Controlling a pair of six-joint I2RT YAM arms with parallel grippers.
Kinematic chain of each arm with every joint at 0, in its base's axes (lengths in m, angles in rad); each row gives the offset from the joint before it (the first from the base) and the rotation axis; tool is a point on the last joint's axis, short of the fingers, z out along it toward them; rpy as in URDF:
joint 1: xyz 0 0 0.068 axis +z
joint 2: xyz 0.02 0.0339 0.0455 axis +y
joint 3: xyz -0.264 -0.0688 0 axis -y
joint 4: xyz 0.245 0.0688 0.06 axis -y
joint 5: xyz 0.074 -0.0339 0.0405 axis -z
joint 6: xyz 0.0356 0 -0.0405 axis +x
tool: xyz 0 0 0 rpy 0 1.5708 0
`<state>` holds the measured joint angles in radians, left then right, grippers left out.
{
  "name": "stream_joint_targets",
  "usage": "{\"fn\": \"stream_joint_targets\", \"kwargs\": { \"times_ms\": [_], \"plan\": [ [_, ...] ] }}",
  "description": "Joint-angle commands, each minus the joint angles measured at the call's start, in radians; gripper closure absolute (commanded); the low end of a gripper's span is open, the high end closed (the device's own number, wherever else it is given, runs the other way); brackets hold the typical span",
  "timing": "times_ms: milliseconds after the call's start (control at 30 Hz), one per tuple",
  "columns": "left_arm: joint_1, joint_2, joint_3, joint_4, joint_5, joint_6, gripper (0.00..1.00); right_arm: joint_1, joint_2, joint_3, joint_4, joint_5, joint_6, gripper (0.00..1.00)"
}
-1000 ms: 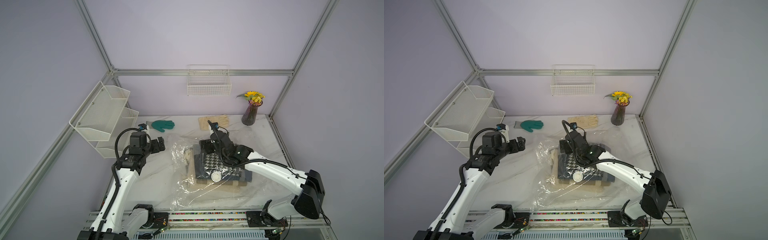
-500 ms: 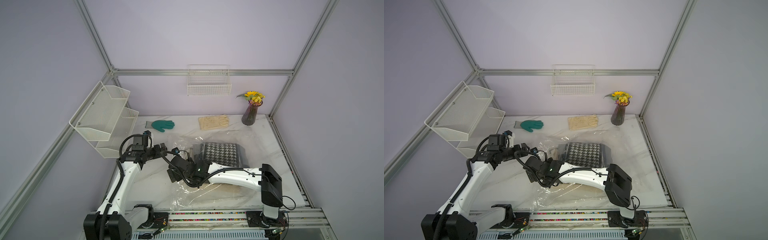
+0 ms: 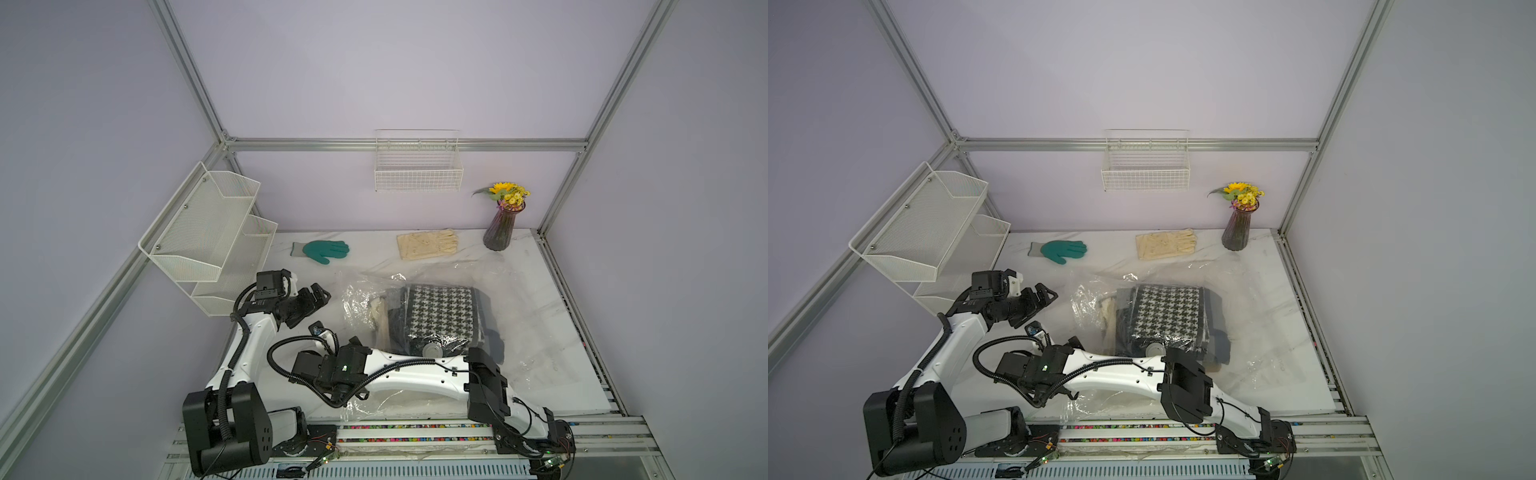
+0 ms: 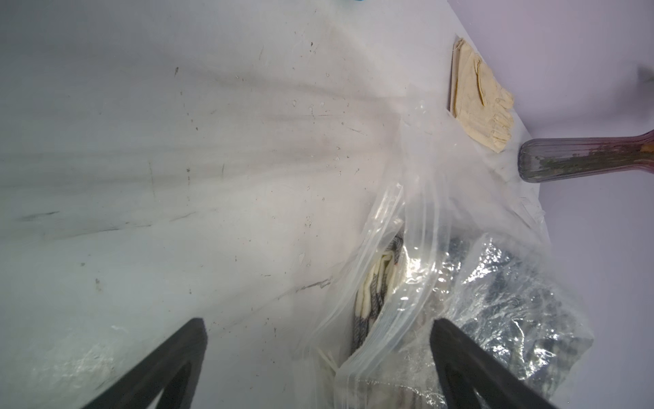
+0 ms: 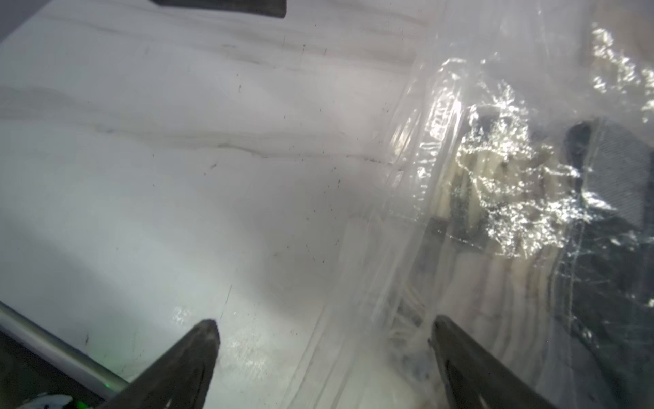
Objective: Take the scarf out of the vacuum bag
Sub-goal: Adjust the vacuum bag at the center of the board.
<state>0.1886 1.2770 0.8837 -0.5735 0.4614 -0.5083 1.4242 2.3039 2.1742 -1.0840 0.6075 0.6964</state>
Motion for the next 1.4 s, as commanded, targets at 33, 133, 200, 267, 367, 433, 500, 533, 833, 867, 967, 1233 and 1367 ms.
{"fn": "stream_joint_targets", "kwargs": {
  "times_ms": [33, 133, 200, 267, 367, 433, 500, 533, 833, 867, 967, 1233, 1367],
  "plan": [
    [0.048, 0.013, -0.001, 0.058, 0.104, -0.037, 0.0, 0.012, 0.034, 0.025, -0.158, 0.083, 0.09, 0.03],
    [0.063, 0.021, 0.001, 0.066, 0.121, -0.042, 0.0, 0.013, 0.054, 0.03, -0.193, 0.117, 0.117, 0.03],
    [0.065, 0.027, 0.001, 0.067, 0.128, -0.045, 0.0, 0.015, 0.07, 0.032, -0.197, 0.13, 0.114, 0.03],
    [0.067, 0.032, 0.0, 0.068, 0.134, -0.047, 0.0, 0.014, 0.084, 0.041, -0.203, 0.138, 0.111, 0.03],
    [0.07, 0.033, -0.001, 0.066, 0.137, -0.047, 0.0, 0.013, 0.103, 0.053, -0.203, 0.145, 0.11, 0.03],
    [0.074, 0.027, -0.005, 0.066, 0.133, -0.047, 0.0, 0.013, 0.105, 0.068, -0.209, 0.142, 0.122, 0.03],
    [0.077, 0.024, -0.006, 0.064, 0.124, -0.048, 0.0, 0.013, 0.092, 0.052, -0.144, 0.128, 0.08, 0.03],
    [0.08, 0.024, -0.008, 0.064, 0.123, -0.049, 0.0, 0.011, 0.089, 0.045, -0.133, 0.128, 0.078, 0.03],
    [0.095, 0.03, -0.012, 0.061, 0.125, -0.051, 0.0, -0.09, -0.106, -0.298, 0.029, 0.081, 0.117, 0.03],
    [0.095, 0.027, -0.012, 0.06, 0.122, -0.05, 0.0, -0.11, -0.145, -0.35, 0.051, 0.072, 0.12, 0.03],
    [0.094, 0.024, -0.012, 0.061, 0.121, -0.05, 0.0, -0.162, -0.242, -0.487, 0.101, 0.061, 0.111, 0.03],
    [0.095, 0.02, -0.015, 0.063, 0.123, -0.049, 0.0, -0.292, -0.435, -0.698, 0.163, 0.043, 0.078, 0.03],
    [0.095, 0.015, -0.016, 0.064, 0.123, -0.048, 0.0, -0.347, -0.504, -0.77, 0.168, 0.04, 0.054, 0.03]
  ]
}}
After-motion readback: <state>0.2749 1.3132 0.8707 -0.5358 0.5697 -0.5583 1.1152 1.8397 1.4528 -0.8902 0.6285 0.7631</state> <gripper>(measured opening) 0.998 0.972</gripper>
